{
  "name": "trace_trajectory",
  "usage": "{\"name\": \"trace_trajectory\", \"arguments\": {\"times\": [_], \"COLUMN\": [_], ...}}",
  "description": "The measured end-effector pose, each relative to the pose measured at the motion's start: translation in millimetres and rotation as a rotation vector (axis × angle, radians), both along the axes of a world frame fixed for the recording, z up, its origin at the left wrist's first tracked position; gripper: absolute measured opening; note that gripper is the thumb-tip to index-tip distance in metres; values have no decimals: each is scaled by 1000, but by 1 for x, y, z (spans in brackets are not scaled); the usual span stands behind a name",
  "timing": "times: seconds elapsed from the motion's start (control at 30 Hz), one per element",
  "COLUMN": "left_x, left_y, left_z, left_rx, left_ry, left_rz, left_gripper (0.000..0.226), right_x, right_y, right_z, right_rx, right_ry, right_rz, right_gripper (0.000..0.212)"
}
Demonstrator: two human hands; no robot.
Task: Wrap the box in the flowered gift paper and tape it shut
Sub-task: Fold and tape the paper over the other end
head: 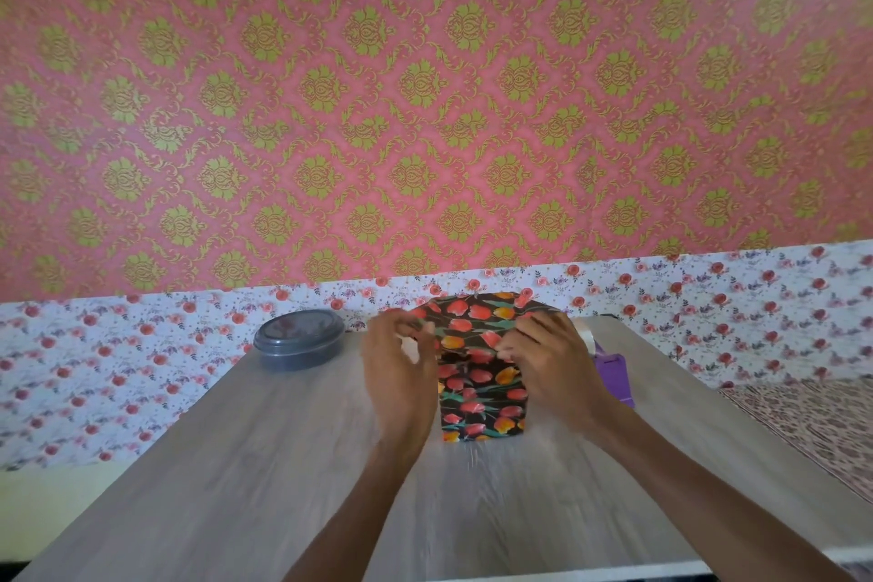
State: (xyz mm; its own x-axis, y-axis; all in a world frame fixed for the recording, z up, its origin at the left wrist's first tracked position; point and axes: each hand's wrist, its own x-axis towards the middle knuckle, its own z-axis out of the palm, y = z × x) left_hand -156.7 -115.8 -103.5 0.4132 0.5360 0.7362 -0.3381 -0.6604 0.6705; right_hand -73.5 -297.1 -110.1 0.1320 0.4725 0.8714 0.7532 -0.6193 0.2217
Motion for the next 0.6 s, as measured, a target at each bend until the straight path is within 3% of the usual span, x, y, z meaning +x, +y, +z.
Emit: {"name": "trace_trajectory", "arguments": {"times": [0.07,0.2,0.3,0.43,0.6], "left_x": [-1,3,5,2,-3], "left_y": [0,2,4,4,4], "left_z": [11,14,11,15,23], "left_rx": [-267,-285,-299,-294,-228], "left_ry": [107,236,250,252,279], "left_rz": [-73,-112,-102,-121,-152], "left_gripper": [30,48,53,45,24], "right_x": [-2,-4,-13,-13,-5], "right_y": [-2,-4,-3,-8,-13], "right_z": [2,6,13,21,32], "right_rx": [-2,63,282,657,922], "right_ry": [47,170,303,615,1125], "right_rz": [18,78,50,-171,-39], "right_gripper": [20,4,6,9,16]}}
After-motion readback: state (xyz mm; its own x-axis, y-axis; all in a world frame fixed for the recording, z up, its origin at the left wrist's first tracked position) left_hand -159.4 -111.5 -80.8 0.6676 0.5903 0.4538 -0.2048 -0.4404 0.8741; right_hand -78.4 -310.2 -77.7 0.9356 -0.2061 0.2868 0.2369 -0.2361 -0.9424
